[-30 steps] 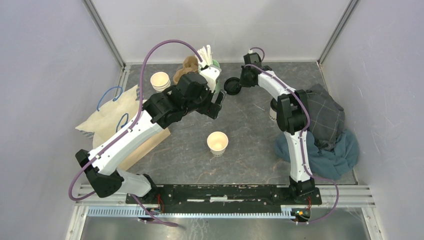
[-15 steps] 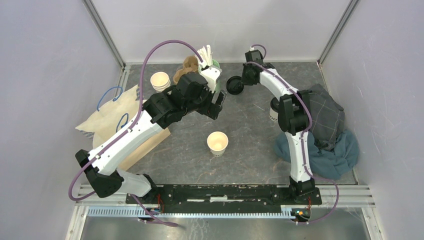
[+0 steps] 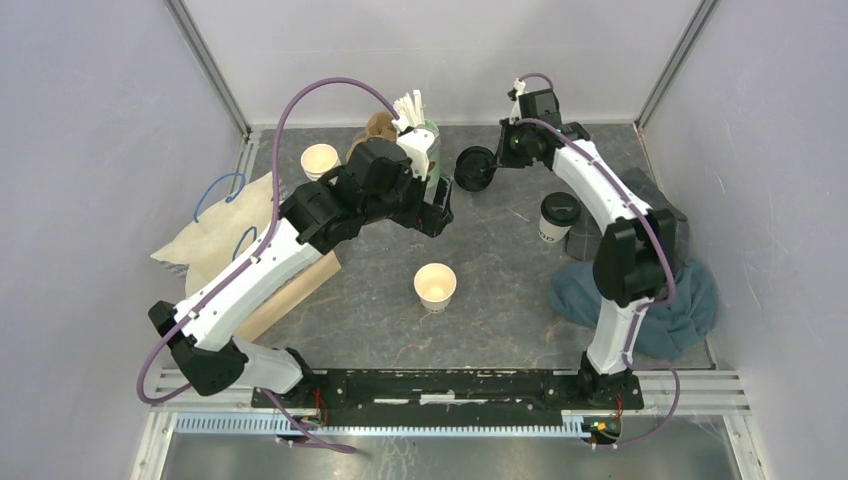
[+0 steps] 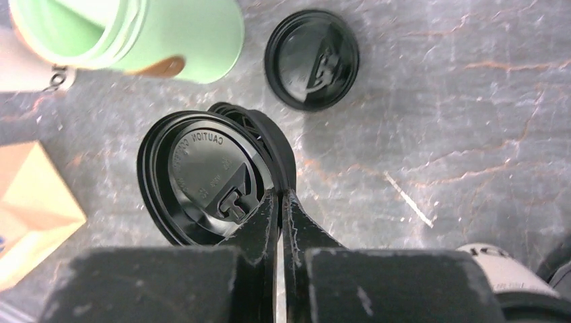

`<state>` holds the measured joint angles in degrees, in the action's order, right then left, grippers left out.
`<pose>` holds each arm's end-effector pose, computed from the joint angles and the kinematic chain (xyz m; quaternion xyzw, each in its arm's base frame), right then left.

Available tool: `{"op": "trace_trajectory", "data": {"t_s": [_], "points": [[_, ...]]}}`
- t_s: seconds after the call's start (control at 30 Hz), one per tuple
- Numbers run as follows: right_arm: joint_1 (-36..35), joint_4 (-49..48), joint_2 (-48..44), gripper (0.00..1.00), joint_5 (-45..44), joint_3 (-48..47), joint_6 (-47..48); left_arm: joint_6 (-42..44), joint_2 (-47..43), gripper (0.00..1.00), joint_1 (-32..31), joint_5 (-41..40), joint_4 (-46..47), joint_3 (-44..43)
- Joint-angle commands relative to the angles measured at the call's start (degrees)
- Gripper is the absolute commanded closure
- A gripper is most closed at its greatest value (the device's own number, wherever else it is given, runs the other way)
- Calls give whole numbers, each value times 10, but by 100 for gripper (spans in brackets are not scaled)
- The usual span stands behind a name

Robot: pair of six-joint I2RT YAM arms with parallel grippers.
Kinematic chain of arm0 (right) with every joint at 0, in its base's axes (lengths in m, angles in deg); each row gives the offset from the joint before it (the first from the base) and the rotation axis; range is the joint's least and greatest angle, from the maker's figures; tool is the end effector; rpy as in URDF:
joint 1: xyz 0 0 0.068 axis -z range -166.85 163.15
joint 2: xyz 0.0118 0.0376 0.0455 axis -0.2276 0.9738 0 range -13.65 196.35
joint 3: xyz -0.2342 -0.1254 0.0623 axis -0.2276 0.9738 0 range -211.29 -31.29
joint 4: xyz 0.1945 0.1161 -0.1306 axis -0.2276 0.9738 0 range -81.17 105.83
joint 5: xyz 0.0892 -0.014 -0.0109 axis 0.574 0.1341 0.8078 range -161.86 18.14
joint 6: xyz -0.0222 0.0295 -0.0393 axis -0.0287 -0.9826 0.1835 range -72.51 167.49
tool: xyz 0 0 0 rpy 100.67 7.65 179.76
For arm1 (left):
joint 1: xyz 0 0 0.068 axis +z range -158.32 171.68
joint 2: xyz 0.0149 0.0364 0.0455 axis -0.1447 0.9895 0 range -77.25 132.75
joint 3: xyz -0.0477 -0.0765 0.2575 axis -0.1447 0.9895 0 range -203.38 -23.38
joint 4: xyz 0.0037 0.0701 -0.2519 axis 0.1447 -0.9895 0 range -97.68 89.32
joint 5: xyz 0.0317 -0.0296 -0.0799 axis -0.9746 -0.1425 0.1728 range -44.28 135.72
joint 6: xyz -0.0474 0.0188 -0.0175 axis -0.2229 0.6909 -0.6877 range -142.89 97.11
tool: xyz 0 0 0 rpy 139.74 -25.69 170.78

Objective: Pack the takeout coffee

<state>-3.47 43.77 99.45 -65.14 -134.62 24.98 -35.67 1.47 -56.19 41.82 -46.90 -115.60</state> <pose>0.4329 0.1335 0.2970 0.0247 0.9213 0.1796 0.3440 0.1928 -0.2096 0.4288 0.2489 0.8413 -0.2161 0.4285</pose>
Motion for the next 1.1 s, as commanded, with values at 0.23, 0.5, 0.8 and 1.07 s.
{"op": "trace_trajectory", "data": {"t_s": [0.23, 0.5, 0.8, 1.07], "points": [[6, -72, -31, 100, 66, 54, -53, -92, -22, 6, 5, 75, 30, -1], [23, -84, 91, 100, 44, -44, -87, -58, -9, 6, 6, 62, -1, -13], [47, -115, 154, 100, 60, -73, -99, -7, 21, 7, 16, 63, -16, -37], [49, -123, 183, 100, 77, -84, -105, 1, 15, 7, 18, 60, -14, -25]]}}
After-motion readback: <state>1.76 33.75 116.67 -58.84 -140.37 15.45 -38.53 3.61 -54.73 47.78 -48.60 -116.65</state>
